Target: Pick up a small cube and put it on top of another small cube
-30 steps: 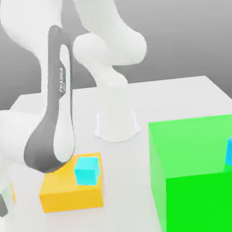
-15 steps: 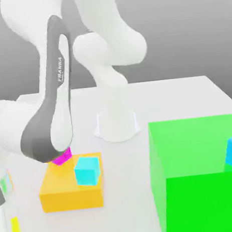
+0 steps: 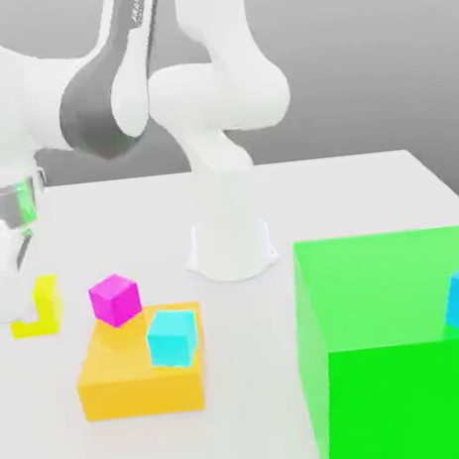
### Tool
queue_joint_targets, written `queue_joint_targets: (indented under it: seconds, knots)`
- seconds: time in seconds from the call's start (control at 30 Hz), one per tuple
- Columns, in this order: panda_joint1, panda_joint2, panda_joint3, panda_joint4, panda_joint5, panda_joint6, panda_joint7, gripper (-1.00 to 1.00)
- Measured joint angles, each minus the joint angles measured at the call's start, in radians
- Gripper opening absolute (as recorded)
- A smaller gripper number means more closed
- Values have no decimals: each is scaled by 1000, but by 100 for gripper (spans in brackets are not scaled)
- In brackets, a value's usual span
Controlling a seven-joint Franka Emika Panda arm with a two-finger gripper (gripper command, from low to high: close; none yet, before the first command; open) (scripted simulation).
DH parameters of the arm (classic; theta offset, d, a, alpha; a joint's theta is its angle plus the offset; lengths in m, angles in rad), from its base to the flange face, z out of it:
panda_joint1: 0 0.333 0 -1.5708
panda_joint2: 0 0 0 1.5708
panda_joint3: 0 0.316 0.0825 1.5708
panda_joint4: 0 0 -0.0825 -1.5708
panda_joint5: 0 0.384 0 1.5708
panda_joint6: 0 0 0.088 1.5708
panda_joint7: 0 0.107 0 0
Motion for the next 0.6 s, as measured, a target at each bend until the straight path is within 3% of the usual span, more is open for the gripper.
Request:
queue_joint_targets:
  seconds: [0.37,0.6]
  knots:
    - [-129,-400,21,-317,-48,-83,144,-100]
    - [-145,-245,10,-401,-60,156,158,-100]
